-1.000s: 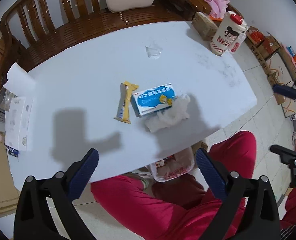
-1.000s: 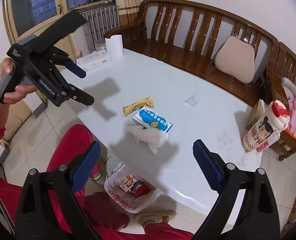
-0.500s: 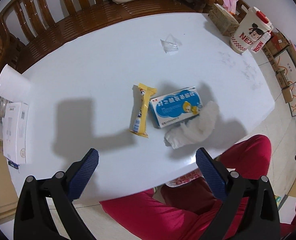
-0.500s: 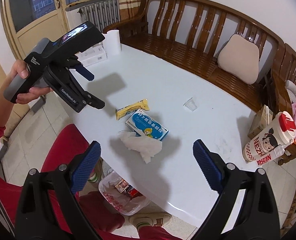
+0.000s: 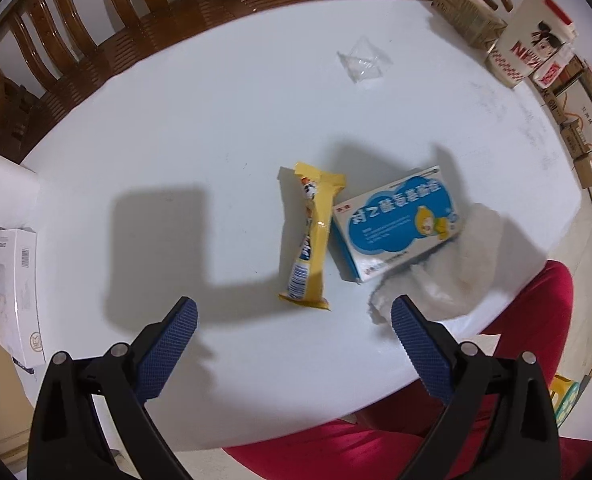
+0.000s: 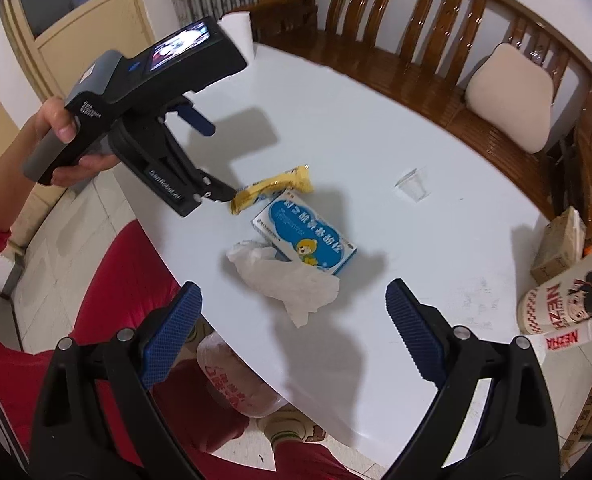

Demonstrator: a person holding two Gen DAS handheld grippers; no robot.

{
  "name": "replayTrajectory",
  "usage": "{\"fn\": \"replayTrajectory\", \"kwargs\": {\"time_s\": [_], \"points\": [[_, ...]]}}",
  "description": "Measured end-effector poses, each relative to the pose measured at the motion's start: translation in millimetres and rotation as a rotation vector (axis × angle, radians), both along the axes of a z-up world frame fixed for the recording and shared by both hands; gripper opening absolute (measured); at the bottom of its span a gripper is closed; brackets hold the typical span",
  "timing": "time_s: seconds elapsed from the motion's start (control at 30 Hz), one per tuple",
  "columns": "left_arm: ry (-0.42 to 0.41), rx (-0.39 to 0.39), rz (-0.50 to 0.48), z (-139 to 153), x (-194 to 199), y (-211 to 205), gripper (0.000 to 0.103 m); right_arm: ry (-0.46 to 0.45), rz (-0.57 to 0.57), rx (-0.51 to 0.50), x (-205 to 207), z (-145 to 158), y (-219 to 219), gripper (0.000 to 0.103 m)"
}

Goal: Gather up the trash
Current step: 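Raise both tools back up over the table items, then grasp the crumpled tissue with the right gripper while the left grasps the yellow wrapper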

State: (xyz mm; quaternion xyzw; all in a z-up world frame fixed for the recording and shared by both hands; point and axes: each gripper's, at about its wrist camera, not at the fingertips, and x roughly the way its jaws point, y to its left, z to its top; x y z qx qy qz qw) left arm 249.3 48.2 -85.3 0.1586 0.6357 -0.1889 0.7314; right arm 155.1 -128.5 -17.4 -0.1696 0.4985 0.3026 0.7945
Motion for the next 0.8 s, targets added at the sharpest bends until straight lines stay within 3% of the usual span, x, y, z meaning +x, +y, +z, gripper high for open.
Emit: {"fn": "replayTrajectory", "kwargs": {"time_s": [0.23,0.67,0.73,0.8], "points": [[-0.008,0.027,-0.034,-21.0,6.8,-1.3,0.095,0.091,0.071,-0.063,8.6,-42.8,18.8,0.091],[-0.040,0.066,-0.100,-48.2,17.1,-8.2,0.094,0.141,0.132,-0.181,25.3,-100.2,40.5,0.091],[-0.027,0.069,-0.093,-54.1,21.3,-9.3,0.090,0.152,0.121,-0.181,29.3,-106.9,40.8,0.090],[-0.016,0.073,-0.083,-58.3,24.7,-9.4,0.082,0.157,0.113,-0.182,31.8,-112.7,41.1,0.081]]}}
